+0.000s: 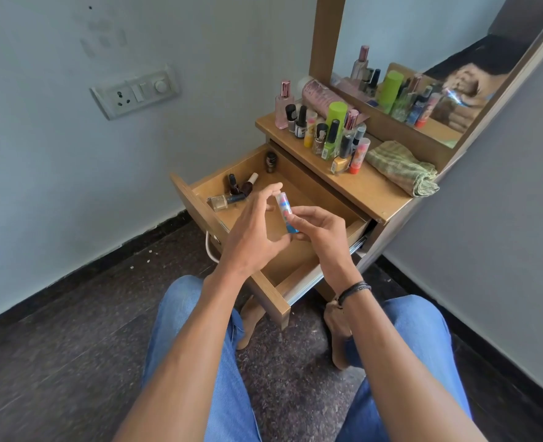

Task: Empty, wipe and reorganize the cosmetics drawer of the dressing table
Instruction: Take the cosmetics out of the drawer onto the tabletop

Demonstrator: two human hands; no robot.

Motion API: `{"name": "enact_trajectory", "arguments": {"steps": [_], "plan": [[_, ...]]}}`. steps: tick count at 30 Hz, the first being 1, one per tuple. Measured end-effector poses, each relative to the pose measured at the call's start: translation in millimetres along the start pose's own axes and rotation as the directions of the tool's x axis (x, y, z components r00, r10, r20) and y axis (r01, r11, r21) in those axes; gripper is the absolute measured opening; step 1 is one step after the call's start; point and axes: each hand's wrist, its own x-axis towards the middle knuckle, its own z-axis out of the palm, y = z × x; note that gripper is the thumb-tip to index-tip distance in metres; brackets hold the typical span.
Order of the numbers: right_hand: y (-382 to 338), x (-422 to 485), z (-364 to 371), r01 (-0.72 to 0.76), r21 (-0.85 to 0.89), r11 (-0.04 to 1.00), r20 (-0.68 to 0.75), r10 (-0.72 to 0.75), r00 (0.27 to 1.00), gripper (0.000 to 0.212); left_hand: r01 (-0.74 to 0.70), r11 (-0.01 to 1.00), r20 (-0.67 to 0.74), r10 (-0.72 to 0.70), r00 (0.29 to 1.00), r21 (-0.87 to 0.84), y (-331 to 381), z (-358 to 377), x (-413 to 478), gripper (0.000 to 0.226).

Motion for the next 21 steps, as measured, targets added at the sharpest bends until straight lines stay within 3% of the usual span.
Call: {"name": "enact_trajectory", "arguments": {"steps": [5, 9, 13, 16, 21], "plan": [[-5, 2, -5, 0.014, 0.034, 0.999, -0.127, -0.01, 0.992, 0.013, 0.057, 0.998, 0.007, -0.057, 0.998, 0.039, -4, 2, 1, 0.086], [-20, 5, -21, 0.123, -0.024, 0.992, -0.23, -0.125, 0.965, 0.017, 0.11, 0.991, -0.056, -0.106, 0.993, 0.077, -9, 6, 1, 0.074], [-39, 12, -48, 0.237, -0.125, 0.963, -0.384, -0.268, 0.884, 0.016, 0.151, 0.975, -0.083, -0.139, 0.987, 0.162, -14, 9, 2, 0.067], [-45, 19, -70, 0.208, -0.278, 0.938, -0.491, -0.325, 0.808, 0.02, 0.159, 0.959, -0.07, -0.147, 0.987, 0.234, -17, 11, 3, 0.065], [-38, 19, -89, 0.204, -0.256, 0.945, -0.483, -0.308, 0.82, 0.034, 0.175, 0.942, -0.058, -0.165, 0.985, 0.286, -16, 11, 3, 0.065]]}}
